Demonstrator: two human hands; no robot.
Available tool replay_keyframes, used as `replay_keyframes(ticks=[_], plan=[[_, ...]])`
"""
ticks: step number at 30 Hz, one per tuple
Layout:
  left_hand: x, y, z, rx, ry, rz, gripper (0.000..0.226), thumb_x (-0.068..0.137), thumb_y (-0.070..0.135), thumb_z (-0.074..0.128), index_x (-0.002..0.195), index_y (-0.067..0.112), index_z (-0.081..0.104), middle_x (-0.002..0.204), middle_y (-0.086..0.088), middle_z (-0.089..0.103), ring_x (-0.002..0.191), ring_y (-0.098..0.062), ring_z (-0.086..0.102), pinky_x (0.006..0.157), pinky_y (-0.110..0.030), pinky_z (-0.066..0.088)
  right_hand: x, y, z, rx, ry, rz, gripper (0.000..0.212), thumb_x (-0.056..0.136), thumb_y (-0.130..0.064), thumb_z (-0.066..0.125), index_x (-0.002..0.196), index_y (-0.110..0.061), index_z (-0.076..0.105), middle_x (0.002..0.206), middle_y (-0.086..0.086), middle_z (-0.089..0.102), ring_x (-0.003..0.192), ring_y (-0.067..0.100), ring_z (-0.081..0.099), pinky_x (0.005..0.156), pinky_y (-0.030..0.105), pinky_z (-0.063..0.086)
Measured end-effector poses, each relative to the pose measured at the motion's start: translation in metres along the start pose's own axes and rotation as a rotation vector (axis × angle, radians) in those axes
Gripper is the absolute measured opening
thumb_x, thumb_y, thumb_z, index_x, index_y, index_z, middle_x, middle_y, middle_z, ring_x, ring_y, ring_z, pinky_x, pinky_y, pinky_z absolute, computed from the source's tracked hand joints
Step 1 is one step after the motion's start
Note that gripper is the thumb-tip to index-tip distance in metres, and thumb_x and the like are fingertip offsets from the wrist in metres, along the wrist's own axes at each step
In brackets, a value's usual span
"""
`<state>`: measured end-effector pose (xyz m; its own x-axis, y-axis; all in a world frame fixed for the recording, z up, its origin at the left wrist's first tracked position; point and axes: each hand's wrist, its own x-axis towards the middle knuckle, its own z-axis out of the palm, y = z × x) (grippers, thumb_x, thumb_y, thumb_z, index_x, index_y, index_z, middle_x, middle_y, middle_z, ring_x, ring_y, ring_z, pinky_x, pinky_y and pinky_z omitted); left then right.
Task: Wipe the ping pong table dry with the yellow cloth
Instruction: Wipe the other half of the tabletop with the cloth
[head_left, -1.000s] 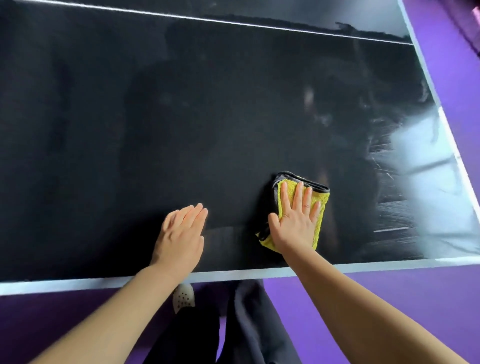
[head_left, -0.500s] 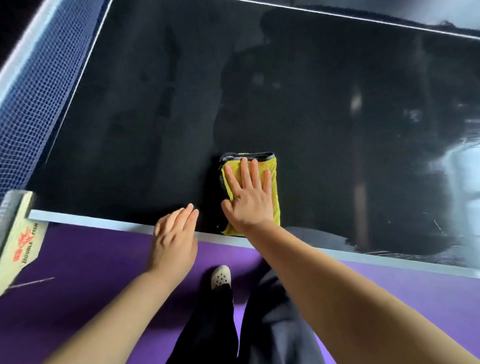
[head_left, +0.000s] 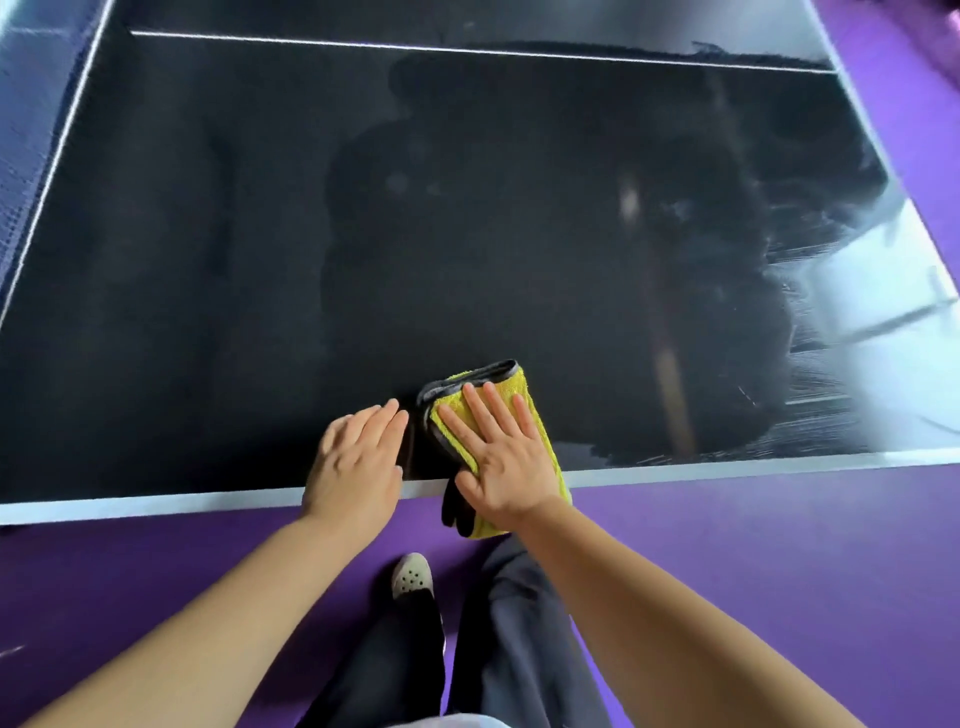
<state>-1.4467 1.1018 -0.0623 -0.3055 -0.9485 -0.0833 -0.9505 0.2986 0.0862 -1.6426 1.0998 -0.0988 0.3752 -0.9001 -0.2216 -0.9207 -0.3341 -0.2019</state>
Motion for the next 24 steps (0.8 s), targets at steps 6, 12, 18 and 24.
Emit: replay_keyframes(ticks=[6, 12, 18, 24], plan=[[0.042, 0.064, 0.000, -0.010, 0.005, 0.171, 0.068, 0.051, 0.015, 0.086, 0.115, 0.004, 0.065, 0.122, -0.011, 0.062, 0.108, -0.027, 0.059, 0.096, -0.038, 0.028, -0.048, 0.097, -0.017, 0.011, -0.014, 0.179, 0.077, 0.078, -0.042, 0.039, 0.154, -0.034, 0.028, 0.161, 0.002, 0.024, 0.150, 0.029, 0.018, 0.119, 0.048, 0.005], [0.096, 0.125, 0.006, -0.013, 0.006, 0.288, 0.068, 0.049, 0.014, 0.085, 0.113, 0.003, 0.065, 0.120, -0.012, 0.063, 0.112, -0.025, 0.051, 0.096, -0.039, 0.028, -0.075, 0.189, -0.028, -0.005, -0.046, 0.229, 0.081, 0.077, -0.041, 0.040, 0.155, -0.036, 0.021, 0.162, 0.001, 0.018, 0.151, 0.026, 0.013, 0.120, 0.048, 0.001], [0.160, 0.181, 0.010, -0.015, -0.028, 0.332, 0.067, 0.053, 0.017, 0.085, 0.116, 0.005, 0.065, 0.122, -0.011, 0.063, 0.109, -0.026, 0.061, 0.098, -0.041, 0.037, -0.064, 0.261, -0.041, -0.045, -0.059, 0.124, 0.080, 0.079, -0.043, 0.037, 0.156, -0.037, 0.015, 0.163, 0.002, 0.012, 0.151, 0.028, 0.008, 0.120, 0.051, 0.002], [0.235, 0.223, 0.010, -0.015, -0.004, 0.337, 0.066, 0.057, 0.017, 0.083, 0.119, 0.004, 0.063, 0.124, -0.011, 0.061, 0.111, -0.027, 0.059, 0.099, -0.039, 0.027, -0.015, 0.325, -0.062, -0.069, -0.032, 0.096, 0.079, 0.083, -0.044, 0.036, 0.156, -0.039, 0.007, 0.163, 0.000, 0.002, 0.152, 0.025, -0.002, 0.120, 0.049, -0.005]])
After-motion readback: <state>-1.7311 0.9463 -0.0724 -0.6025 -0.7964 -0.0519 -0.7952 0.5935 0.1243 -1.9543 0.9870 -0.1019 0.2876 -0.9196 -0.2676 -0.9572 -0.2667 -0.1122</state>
